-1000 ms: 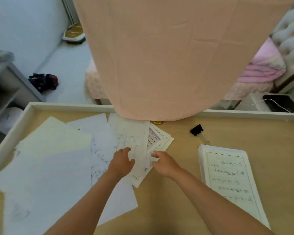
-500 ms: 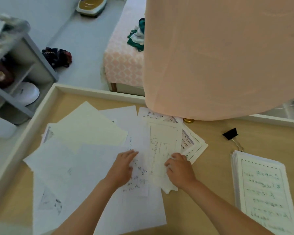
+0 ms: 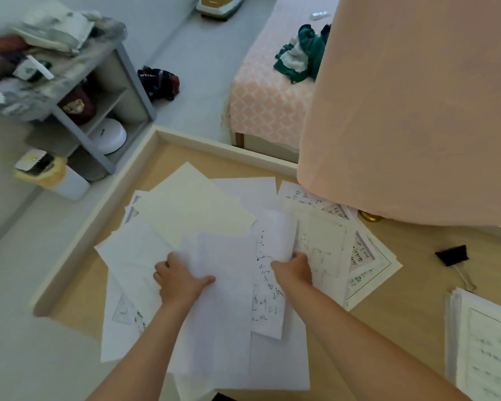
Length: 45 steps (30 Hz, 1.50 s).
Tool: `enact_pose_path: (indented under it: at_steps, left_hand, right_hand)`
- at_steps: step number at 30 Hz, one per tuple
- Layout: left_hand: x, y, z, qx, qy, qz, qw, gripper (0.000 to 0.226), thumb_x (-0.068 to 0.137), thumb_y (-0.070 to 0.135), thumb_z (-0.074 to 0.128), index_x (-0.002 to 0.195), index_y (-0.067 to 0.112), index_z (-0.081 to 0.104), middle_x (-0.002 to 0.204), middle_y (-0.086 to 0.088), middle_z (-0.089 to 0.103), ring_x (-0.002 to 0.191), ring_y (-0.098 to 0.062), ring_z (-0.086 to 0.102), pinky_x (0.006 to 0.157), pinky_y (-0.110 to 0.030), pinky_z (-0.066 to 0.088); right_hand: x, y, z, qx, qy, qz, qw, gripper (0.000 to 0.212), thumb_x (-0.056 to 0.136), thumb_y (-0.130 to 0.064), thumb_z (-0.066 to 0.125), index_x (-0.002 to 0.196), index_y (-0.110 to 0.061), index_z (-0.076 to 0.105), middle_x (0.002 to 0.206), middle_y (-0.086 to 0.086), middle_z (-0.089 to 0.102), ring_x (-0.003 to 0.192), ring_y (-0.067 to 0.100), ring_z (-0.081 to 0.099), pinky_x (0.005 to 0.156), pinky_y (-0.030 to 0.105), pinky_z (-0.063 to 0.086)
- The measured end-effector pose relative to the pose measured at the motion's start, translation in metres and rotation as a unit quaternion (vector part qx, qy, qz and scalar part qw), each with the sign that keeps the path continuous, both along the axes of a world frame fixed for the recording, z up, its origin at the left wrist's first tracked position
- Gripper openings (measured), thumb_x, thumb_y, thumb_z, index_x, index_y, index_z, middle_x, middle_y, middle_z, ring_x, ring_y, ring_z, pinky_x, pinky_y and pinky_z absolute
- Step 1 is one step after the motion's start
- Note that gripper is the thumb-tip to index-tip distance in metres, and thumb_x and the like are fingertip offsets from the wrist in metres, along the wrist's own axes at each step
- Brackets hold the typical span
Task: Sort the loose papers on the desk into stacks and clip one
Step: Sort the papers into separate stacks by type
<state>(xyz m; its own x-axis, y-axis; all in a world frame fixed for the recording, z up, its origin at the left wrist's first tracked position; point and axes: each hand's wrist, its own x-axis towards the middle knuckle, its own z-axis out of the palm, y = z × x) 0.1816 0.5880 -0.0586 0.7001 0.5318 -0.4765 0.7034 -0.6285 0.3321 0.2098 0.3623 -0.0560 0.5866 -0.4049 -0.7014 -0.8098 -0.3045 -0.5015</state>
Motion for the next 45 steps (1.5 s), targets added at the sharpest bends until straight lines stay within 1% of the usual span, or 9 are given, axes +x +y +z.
enact_pose_path:
  at_steps: [6, 11, 15, 20, 25, 30, 34, 40, 45]
  left_hand:
    - [0.001, 0.017, 0.011, -0.249, -0.057, 0.13, 0.958, 0.049, 0.076, 0.014, 0.082, 0.117, 0.005, 0.056, 0.109, -0.013, 0.066, 0.08, -0.024, 0.063, 0.07, -0.032, 0.051]
    - [0.004, -0.017, 0.012, -0.283, -0.066, 0.092, 0.953, 0.07, 0.067, 0.029, 0.088, 0.123, 0.011, 0.05, 0.112, -0.005, 0.064, 0.091, -0.022, 0.065, 0.08, -0.038, 0.056]
    - [0.019, -0.06, 0.014, -0.352, -0.063, 0.049, 0.933, 0.082, 0.071, 0.042, 0.084, 0.135, 0.013, 0.041, 0.121, -0.002, 0.059, 0.099, -0.019, 0.061, 0.082, -0.032, 0.052]
    - [0.03, -0.047, 0.003, -0.058, -0.109, -0.148, 0.981, 0.096, 0.074, 0.063, 0.071, 0.148, 0.016, 0.033, 0.15, -0.012, 0.035, 0.138, -0.03, 0.03, 0.111, -0.043, 0.032]
    - [0.012, -0.001, -0.02, 0.065, 0.039, -0.314, 0.946, 0.127, 0.063, 0.081, 0.063, 0.155, 0.03, -0.009, 0.162, -0.008, -0.017, 0.15, -0.032, -0.013, 0.118, -0.052, 0.006]
    - [-0.011, -0.011, -0.021, 0.114, -0.065, -0.33, 0.935, 0.082, 0.067, 0.054, 0.08, 0.139, 0.026, 0.052, 0.144, -0.011, 0.048, 0.126, -0.035, 0.048, 0.087, -0.046, 0.05]
    - [-0.022, -0.005, -0.013, 0.092, -0.175, -0.267, 0.943, 0.044, 0.076, 0.004, 0.069, 0.115, 0.025, 0.066, 0.099, -0.001, 0.069, 0.085, -0.029, 0.064, 0.056, -0.033, 0.048]
    - [-0.021, -0.018, 0.022, -0.094, -0.258, -0.184, 0.944, 0.045, 0.082, 0.004, 0.062, 0.11, 0.038, 0.072, 0.107, 0.02, 0.07, 0.096, -0.007, 0.063, 0.074, -0.022, 0.048]
    - [-0.034, -0.048, 0.012, -0.145, -0.102, -0.462, 0.869, 0.056, 0.079, 0.001, 0.06, 0.117, 0.042, 0.069, 0.142, 0.009, 0.054, 0.138, -0.014, 0.041, 0.116, -0.036, 0.027]
  right_hand:
    - [0.003, -0.012, 0.007, -0.007, -0.05, 0.063, 0.997, 0.01, 0.086, -0.017, 0.064, 0.095, -0.015, 0.067, 0.096, 0.004, 0.071, 0.078, 0.021, 0.064, 0.063, 0.026, 0.048]
    - [0.0, -0.023, 0.013, 0.065, -0.08, 0.09, 0.991, 0.007, 0.094, -0.023, 0.059, 0.093, -0.017, 0.064, 0.103, 0.003, 0.072, 0.082, 0.017, 0.064, 0.076, 0.032, 0.053]
    - [-0.008, -0.029, 0.011, 0.113, -0.076, 0.095, 0.986, 0.039, 0.074, -0.026, 0.084, 0.107, -0.023, 0.064, 0.1, -0.006, 0.071, 0.089, 0.013, 0.069, 0.073, 0.028, 0.056]
    - [-0.012, -0.063, 0.004, 0.033, -0.075, 0.074, 0.994, 0.022, 0.088, -0.015, 0.066, 0.11, -0.014, 0.067, 0.103, 0.001, 0.07, 0.089, 0.018, 0.065, 0.078, 0.03, 0.052]
    - [-0.017, -0.093, 0.001, -0.057, -0.052, 0.053, 0.996, 0.027, 0.096, -0.015, 0.044, 0.118, -0.014, 0.06, 0.108, 0.003, 0.064, 0.094, 0.025, 0.058, 0.078, 0.032, 0.045]
    - [-0.015, -0.099, 0.001, -0.066, -0.042, 0.039, 0.996, 0.035, 0.093, -0.005, 0.038, 0.122, -0.012, 0.056, 0.113, 0.008, 0.063, 0.093, 0.027, 0.057, 0.075, 0.032, 0.044]
    - [-0.015, -0.093, 0.006, -0.067, -0.056, 0.059, 0.994, 0.034, 0.092, -0.003, 0.039, 0.119, -0.015, 0.055, 0.111, 0.005, 0.061, 0.091, 0.024, 0.055, 0.074, 0.031, 0.042]
    - [-0.02, -0.09, 0.014, -0.006, -0.085, 0.098, 0.992, 0.027, 0.09, 0.001, 0.041, 0.099, -0.014, 0.061, 0.093, 0.004, 0.066, 0.075, 0.016, 0.058, 0.058, 0.025, 0.042]
    - [-0.017, -0.1, 0.019, 0.153, -0.022, -0.003, 0.988, 0.019, 0.093, -0.02, 0.055, 0.102, -0.011, 0.068, 0.094, 0.01, 0.072, 0.086, 0.028, 0.066, 0.078, 0.039, 0.056]
